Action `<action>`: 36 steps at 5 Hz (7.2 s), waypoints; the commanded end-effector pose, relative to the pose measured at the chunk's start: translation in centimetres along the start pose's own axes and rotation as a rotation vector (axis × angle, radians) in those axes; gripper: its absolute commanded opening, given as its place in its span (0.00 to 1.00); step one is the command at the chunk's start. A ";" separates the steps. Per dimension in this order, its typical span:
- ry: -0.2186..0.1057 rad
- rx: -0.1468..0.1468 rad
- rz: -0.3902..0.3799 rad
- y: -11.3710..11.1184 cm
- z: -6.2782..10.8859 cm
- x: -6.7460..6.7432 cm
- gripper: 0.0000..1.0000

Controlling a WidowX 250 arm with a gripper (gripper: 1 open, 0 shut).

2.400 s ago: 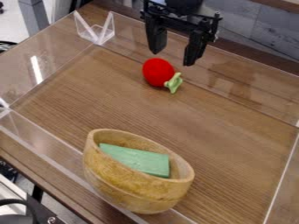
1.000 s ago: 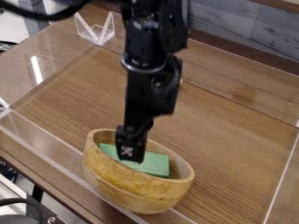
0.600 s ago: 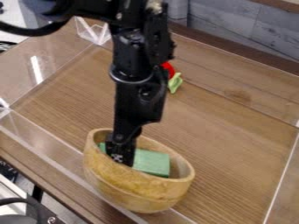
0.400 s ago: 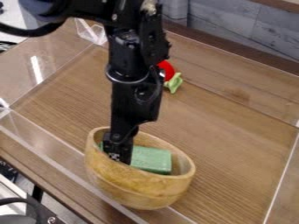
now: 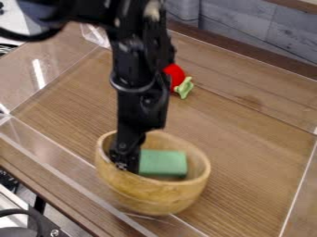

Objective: Remove the green stick from the brown bowl and put it on the table

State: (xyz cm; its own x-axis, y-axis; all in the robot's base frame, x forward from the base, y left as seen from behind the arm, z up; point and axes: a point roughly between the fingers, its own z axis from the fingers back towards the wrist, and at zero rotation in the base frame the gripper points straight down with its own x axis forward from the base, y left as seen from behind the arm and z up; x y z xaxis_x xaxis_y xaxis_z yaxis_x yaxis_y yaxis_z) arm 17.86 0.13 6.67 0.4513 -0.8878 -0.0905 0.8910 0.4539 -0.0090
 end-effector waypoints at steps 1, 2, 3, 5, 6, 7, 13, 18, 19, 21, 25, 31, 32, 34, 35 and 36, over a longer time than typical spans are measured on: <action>-0.012 0.011 0.005 0.9 -1.7 0.3 1.00; -0.014 0.009 -0.060 1.0 -1.2 -0.1 0.00; -0.018 0.010 -0.130 1.0 -0.4 -0.6 0.00; -0.029 0.003 -0.185 0.6 -0.7 -0.3 0.00; -0.035 -0.003 -0.168 -0.1 -1.6 0.1 0.00; -0.043 -0.017 -0.125 -0.1 -1.2 0.0 0.00; -0.049 0.019 0.010 2.7 0.7 -0.6 0.00; -0.040 0.048 -0.143 4.1 2.3 -1.1 0.00; -0.039 0.050 -0.170 4.6 1.7 -1.7 0.00; -0.041 0.057 -0.152 5.3 1.5 -1.8 0.00; -0.039 0.050 -0.144 5.2 -0.1 -1.8 0.00; -0.059 0.067 -0.176 4.7 -0.9 -2.7 0.00; -0.069 0.073 -0.127 4.6 -0.4 -3.4 0.00; -0.080 0.077 -0.134 6.2 -2.2 -3.0 0.00; -0.088 0.079 -0.134 5.8 -2.4 -2.0 0.00; -0.098 0.079 -0.130 5.4 -2.6 -1.1 0.00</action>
State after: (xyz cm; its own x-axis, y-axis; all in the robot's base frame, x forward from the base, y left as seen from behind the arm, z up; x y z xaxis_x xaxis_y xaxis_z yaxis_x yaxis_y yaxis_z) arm 21.76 3.71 3.87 0.3352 -0.9421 0.0022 0.9409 0.3349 0.0495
